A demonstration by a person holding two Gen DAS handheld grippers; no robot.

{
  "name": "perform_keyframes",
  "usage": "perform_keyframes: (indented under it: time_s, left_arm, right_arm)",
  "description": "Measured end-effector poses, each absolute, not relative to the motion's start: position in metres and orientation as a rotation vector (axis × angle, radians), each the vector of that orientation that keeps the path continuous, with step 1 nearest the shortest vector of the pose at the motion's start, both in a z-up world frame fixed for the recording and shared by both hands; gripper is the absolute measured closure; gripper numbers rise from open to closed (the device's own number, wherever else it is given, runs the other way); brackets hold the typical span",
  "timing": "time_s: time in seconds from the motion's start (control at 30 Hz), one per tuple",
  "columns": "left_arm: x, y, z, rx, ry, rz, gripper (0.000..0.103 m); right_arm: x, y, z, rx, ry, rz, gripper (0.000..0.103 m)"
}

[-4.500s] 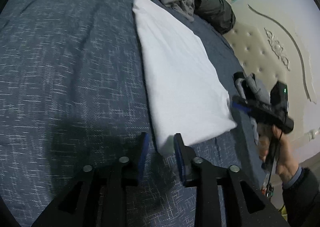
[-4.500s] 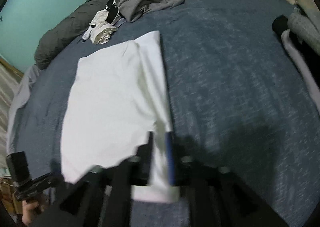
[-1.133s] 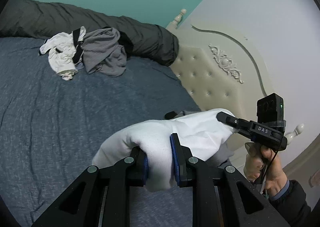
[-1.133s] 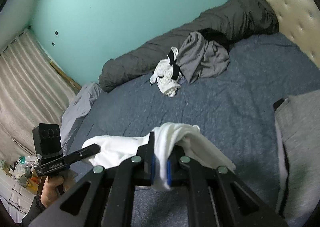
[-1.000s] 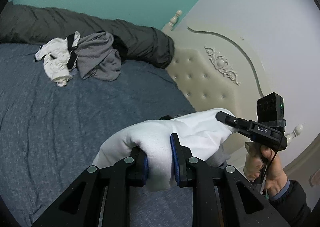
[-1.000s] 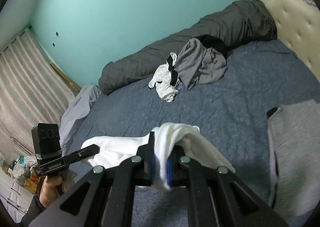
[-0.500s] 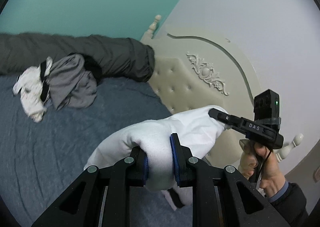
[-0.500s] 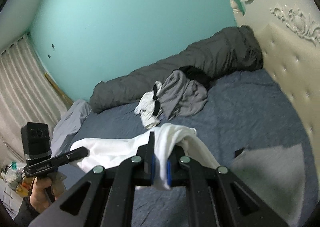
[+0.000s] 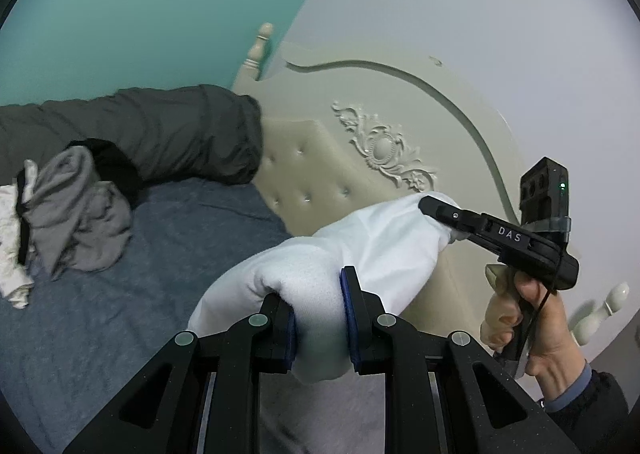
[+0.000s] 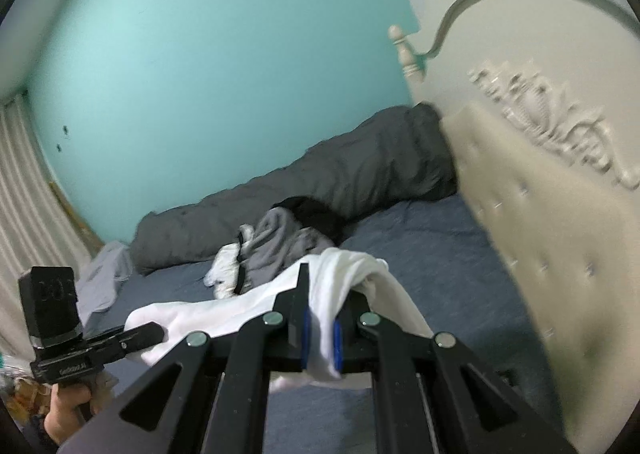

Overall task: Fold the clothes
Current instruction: 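Carry the folded shirt with both grippers toward the clothes stack by the headboard, then lower the shirt onto the folded clothes stack and open both grippers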

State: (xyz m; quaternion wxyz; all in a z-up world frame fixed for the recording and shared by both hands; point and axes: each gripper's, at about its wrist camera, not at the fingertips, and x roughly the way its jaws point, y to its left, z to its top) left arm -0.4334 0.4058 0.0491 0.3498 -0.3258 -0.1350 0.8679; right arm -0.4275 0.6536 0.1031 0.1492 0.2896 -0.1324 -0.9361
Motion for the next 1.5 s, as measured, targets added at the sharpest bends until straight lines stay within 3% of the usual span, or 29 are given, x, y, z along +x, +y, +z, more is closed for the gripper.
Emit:
perform_keyframes:
  time_s: [0.33,0.8,1.37,1.5]
  left_arm:
    - [-0.397,0.477,-0.055,-1.010,-0.343,2.109,0.082]
    - [-0.298,0.500,-0.115,-1.152,-0.281,2.032,0.082]
    - [-0.267,0.484,-0.181,-1.290,-0.383,1.966,0.080]
    - [-0.265,0.473,-0.178,-1.286,-0.389,1.969,0.077]
  right_arm:
    - [-0.388,0.726,0.021,1.030,-0.382,-2.714,0.096]
    - [-0.286,0.758,-0.049,1.236,-0.457,-2.609,0.096]
    - [-0.228,0.777,-0.140,1.388,-0.670,-2.496,0.095]
    - [-0.221,0.779,-0.147,1.414,-0.658,-2.522,0.088]
